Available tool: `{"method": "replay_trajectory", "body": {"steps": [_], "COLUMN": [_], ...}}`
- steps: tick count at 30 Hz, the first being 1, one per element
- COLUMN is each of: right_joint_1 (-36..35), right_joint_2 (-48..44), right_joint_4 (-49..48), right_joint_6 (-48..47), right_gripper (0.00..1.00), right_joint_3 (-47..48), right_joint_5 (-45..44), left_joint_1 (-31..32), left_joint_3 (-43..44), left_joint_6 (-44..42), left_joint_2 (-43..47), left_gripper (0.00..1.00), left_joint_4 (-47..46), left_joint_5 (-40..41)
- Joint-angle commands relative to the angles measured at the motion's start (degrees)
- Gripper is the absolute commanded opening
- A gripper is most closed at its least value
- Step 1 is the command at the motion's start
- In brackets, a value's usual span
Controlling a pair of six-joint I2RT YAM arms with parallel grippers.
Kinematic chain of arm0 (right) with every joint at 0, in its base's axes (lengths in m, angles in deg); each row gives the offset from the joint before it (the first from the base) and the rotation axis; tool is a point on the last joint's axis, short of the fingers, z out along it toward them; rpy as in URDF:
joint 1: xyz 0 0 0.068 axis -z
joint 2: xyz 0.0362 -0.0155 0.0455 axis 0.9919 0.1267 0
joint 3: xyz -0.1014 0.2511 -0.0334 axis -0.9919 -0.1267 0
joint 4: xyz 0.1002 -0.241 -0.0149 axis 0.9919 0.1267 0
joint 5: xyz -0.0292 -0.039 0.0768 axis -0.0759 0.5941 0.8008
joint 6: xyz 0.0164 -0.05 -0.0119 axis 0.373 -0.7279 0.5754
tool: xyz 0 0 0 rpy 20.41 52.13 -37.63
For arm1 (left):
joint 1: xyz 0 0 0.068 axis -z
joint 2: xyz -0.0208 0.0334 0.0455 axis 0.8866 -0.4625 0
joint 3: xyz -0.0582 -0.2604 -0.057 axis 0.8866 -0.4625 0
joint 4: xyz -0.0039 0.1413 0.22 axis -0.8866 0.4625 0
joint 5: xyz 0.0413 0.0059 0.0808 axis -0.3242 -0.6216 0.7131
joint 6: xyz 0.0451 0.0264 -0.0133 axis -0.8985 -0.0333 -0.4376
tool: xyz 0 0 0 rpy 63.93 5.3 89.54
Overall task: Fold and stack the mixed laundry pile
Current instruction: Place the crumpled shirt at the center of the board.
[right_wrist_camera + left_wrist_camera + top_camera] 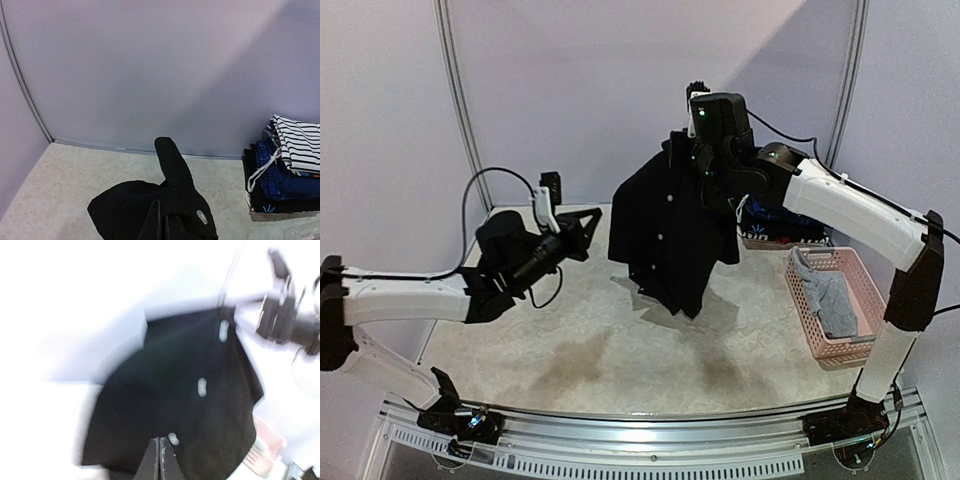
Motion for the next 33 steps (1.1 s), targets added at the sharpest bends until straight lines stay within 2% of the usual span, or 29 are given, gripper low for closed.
{"method": "replay_trajectory", "body": {"steps": [1,5,7,9,12,14,16,21,23,26,28,30,33], "right_joint_1": [-0.1,0.1,0.1,0.2,0.6,1.1,1.1,2.6,5.5,12.7,14.3,14.3,14.3], "right_joint_2": [-4.1,-4.2,-3.7,-3.1,-1.9,-1.1,-0.7,-0.5,-0.6,-0.2,-1.0,-3.6,-8.3], "right_joint_4": [-3.6,-2.4,-1.1,0.4,2.2,2.9,3.6,9.6,13.2,19.5,18.8,15.4,13.2], "right_joint_6": [0.7,2.8,3.1,3.5,4.9,5.7,5.7,3.4,5.2,10.6,10.3,5.7,3.0], "right_gripper": [0.0,0.02,0.09,0.22,0.31,0.31,0.31,0.31,0.38,0.49,0.53,0.66,0.76], "right_joint_3": [-5.9,-8.5,-8.4,-8.0,-7.1,-6.5,-5.8,-5.0,-6.2,-8.0,-11.9,-17.9,-25.2], "right_joint_5": [-5.3,-2.8,0.0,3.4,12.0,15.1,13.6,-1.4,-2.0,9.3,14.9,20.6,27.9], "left_joint_1": [-0.7,-0.7,-0.7,-0.7,-0.5,-0.4,-0.2,-0.2,-0.2,-0.1,-0.1,0.1,0.5], "left_joint_3": [4.1,10.1,13.8,18.2,24.8,29.3,31.5,26.9,25.2,22.8,21.1,19.5,17.2], "left_joint_6": [-12.4,-17.4,-18.8,-19.8,-20.8,-20.9,-20.5,-17.8,-17.1,-16.6,-16.3,-16.5,-17.1], "left_joint_2": [12.2,16.8,17.1,16.4,14.0,11.6,9.3,5.0,2.8,-0.2,-1.6,-2.8,-5.2], "left_gripper": [0.0,0.0,0.0,0.0,0.0,0.0,0.0,0.01,0.06,0.26,0.35,0.44,0.5], "left_joint_4": [22.4,30.2,33.4,37.1,42.9,47.1,50.2,50.3,50.5,50.3,49.5,48.5,45.8], "left_joint_5": [11.0,15.5,15.2,14.9,14.6,13.9,13.2,10.4,8.4,2.7,-0.1,-3.3,-9.8]}}
